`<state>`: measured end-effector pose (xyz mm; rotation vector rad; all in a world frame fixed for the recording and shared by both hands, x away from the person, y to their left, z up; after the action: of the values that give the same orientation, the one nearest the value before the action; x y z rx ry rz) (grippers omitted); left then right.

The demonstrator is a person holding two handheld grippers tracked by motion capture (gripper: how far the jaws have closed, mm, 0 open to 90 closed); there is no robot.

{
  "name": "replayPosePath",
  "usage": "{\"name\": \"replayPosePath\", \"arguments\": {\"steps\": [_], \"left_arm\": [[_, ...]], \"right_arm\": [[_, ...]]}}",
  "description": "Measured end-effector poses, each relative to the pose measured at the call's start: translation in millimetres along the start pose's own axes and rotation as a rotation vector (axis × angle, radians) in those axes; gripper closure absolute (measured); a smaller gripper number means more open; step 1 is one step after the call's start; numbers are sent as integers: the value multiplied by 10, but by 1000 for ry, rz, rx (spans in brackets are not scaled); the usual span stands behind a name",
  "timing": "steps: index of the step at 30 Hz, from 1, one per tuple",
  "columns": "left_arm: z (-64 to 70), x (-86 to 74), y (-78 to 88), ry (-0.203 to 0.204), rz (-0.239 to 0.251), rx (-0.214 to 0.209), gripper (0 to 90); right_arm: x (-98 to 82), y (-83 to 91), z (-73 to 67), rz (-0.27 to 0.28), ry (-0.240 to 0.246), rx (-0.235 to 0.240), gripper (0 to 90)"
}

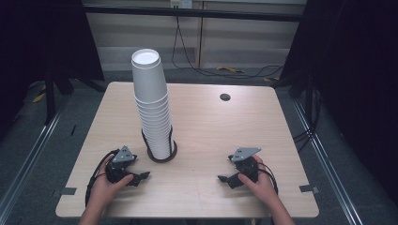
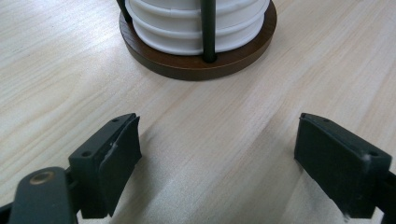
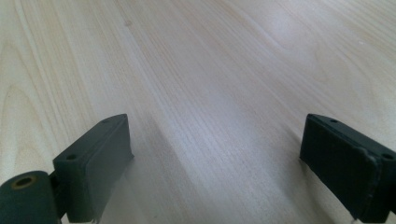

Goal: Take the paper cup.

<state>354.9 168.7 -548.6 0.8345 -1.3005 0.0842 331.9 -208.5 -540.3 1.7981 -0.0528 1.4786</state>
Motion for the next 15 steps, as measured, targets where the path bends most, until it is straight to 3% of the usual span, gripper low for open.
{"name": "replayPosePath", "arguments": {"steps": [9,10,11,15], "left_arm": [[11,4,1,12,4,-4,123],[9,10,10,48,15,-11,127],[28,26,9,120,33,-36,130],[-5,187,131,134,67,-53,151]], "right_arm": [[0,0,0,0,0,0,82],[0,1,-1,0,0,0,82],[1,1,0,0,-1,1,84],[12,-11,-12,4,-7,20,92]]}}
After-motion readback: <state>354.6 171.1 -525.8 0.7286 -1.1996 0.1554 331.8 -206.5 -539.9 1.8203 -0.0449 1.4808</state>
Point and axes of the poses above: each handheld gripper's, and its own axes: y roughly backward along the jaws, x roughly out of its top, z roughly to its right, the point moved 5 cm from there along -y, roughly forward along the jaws, and after that the axes turned 13 degrees about z, right-handed, at the moved point
